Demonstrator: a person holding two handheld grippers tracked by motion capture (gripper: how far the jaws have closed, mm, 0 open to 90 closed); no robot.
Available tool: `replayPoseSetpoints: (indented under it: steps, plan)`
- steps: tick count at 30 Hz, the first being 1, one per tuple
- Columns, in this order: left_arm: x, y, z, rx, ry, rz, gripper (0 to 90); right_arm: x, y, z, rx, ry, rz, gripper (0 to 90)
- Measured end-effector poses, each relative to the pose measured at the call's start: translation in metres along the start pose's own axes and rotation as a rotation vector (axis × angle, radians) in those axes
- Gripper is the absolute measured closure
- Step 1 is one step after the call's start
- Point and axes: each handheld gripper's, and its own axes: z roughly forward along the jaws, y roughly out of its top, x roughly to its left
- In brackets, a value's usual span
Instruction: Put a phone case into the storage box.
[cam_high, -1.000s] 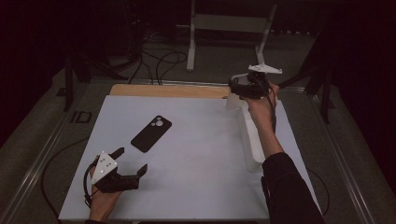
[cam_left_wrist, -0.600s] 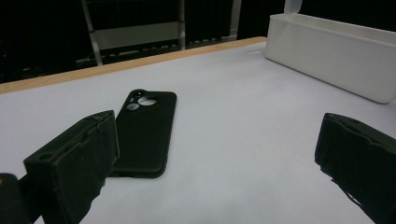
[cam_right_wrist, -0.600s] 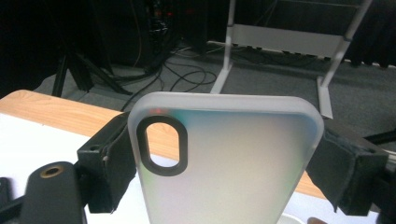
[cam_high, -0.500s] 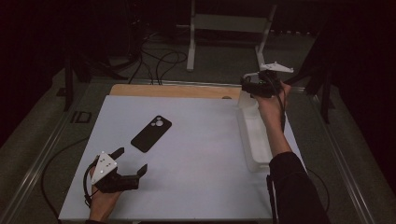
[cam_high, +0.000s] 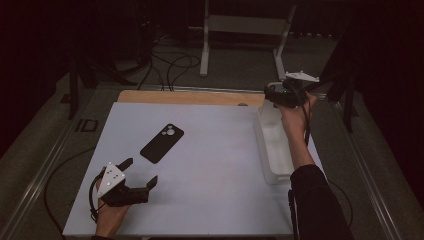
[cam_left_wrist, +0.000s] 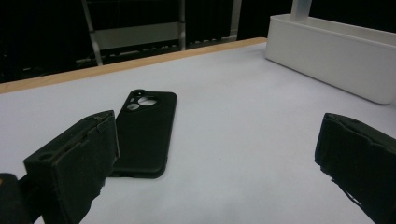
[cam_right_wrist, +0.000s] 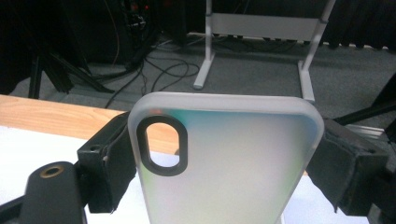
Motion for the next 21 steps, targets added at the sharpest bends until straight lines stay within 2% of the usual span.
replayPoseSetpoints:
  steps: [21]
  plan:
    - [0.0, 0.0, -0.001, -0.007, 0.003, -0.003, 0.3, -0.005, -0.033, 0.022, 0.083, -0.034, 0.025, 16.4]
